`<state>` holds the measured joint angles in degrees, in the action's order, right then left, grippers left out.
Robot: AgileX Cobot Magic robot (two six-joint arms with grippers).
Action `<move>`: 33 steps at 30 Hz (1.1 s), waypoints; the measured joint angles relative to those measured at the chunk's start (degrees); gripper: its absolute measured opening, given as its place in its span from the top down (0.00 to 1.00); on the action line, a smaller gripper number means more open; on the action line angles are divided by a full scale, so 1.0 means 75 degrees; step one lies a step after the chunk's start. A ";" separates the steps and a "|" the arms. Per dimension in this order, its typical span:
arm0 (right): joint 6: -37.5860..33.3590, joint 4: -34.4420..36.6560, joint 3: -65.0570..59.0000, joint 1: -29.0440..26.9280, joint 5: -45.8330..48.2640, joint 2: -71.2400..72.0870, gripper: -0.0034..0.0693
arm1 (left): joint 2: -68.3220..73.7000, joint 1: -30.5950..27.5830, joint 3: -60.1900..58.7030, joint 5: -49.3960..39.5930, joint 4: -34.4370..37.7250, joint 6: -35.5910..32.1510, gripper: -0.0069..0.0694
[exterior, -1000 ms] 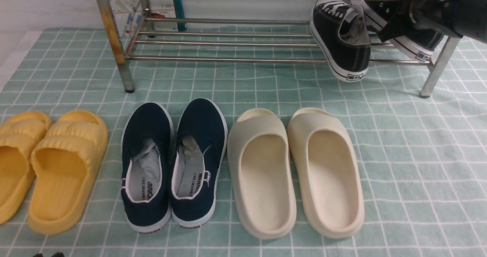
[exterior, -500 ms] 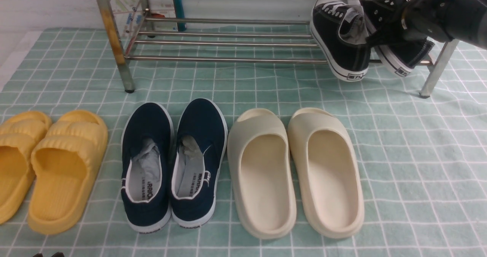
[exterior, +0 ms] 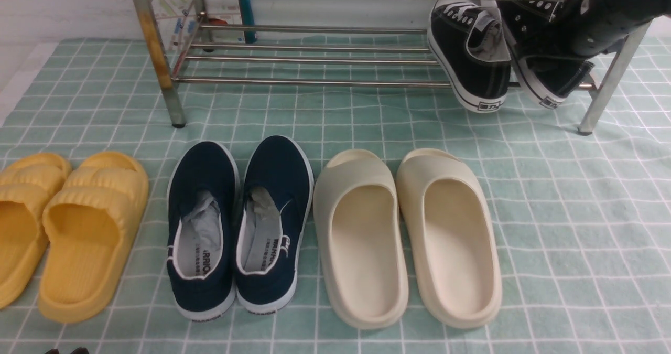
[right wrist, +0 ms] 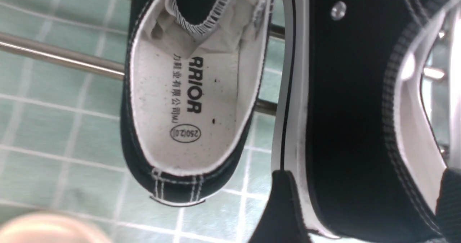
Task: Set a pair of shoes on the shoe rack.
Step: Use the right arm to put a shoe into the shoe rack
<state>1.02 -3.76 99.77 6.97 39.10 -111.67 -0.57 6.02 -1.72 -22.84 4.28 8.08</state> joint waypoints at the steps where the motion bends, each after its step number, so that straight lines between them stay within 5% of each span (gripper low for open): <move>1: -0.0336 0.0501 0.0043 -0.0158 0.0021 0.0007 0.21 | 0.0000 0.0000 0.0000 0.0000 0.0000 0.0000 0.60; 6: -0.1908 0.2768 0.0139 -0.0859 -0.0024 -0.0075 0.27 | 0.0000 0.0000 0.0000 0.0000 0.0000 0.0000 0.60; 13: -0.3565 0.4403 0.0139 -0.0992 -0.0422 -0.0589 0.43 | 0.0000 0.0000 0.0000 0.0000 0.0000 0.0000 0.60; 22: -0.3983 0.4630 0.0139 -0.0953 -0.0924 -0.0875 0.93 | 0.0000 0.0000 0.0000 0.0000 0.0000 0.0000 0.60; 33: -0.3983 0.3846 0.0353 -0.0903 -0.0299 -0.0380 0.94 | 0.0000 0.0000 0.0000 0.0000 0.0000 0.0000 0.60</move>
<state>-28.85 25.09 102.42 0.19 36.86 -114.52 -0.57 6.02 -1.72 -22.84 4.28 8.08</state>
